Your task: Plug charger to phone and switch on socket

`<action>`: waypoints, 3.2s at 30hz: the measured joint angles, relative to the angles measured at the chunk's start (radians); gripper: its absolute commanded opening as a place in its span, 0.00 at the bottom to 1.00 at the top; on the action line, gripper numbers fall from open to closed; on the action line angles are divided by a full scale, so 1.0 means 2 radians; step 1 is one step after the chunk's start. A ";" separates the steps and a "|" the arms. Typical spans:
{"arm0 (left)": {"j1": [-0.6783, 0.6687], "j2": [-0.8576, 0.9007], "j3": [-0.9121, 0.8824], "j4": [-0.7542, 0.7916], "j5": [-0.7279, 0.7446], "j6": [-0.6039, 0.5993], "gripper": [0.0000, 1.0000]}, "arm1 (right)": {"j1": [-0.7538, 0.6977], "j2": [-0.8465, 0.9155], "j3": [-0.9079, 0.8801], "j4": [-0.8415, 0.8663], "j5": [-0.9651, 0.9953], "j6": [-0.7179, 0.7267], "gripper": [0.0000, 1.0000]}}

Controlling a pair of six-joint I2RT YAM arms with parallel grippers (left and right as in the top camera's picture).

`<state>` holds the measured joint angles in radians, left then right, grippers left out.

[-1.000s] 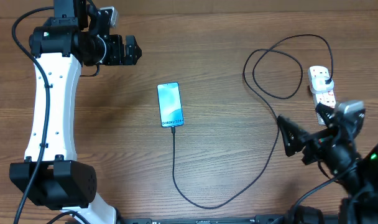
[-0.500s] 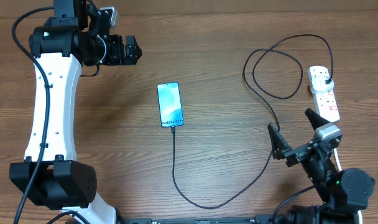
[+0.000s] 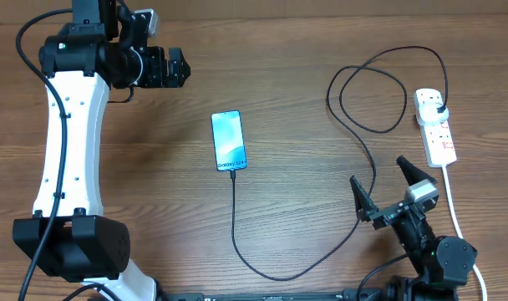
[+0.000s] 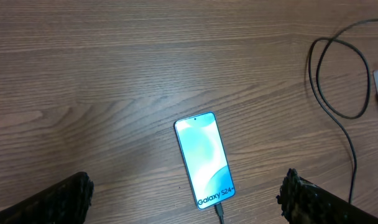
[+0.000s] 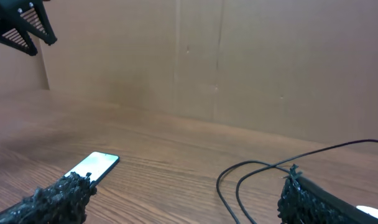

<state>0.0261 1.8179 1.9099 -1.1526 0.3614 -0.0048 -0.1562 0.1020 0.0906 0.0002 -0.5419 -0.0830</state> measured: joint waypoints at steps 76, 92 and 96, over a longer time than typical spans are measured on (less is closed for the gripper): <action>0.000 -0.536 -0.556 0.382 -0.145 0.005 0.99 | 0.000 -0.044 -0.036 -0.027 0.009 0.000 1.00; 0.000 -0.776 -0.821 0.539 -0.138 0.035 0.99 | 0.000 -0.044 -0.036 -0.027 0.009 0.001 1.00; 0.000 -0.826 -0.863 0.543 -0.142 0.043 1.00 | 0.000 -0.044 -0.036 -0.027 0.009 0.000 1.00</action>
<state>0.0261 0.1654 0.1833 -0.0666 0.0769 0.0807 -0.1562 0.0147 0.0185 -0.0540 -0.5232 -0.0822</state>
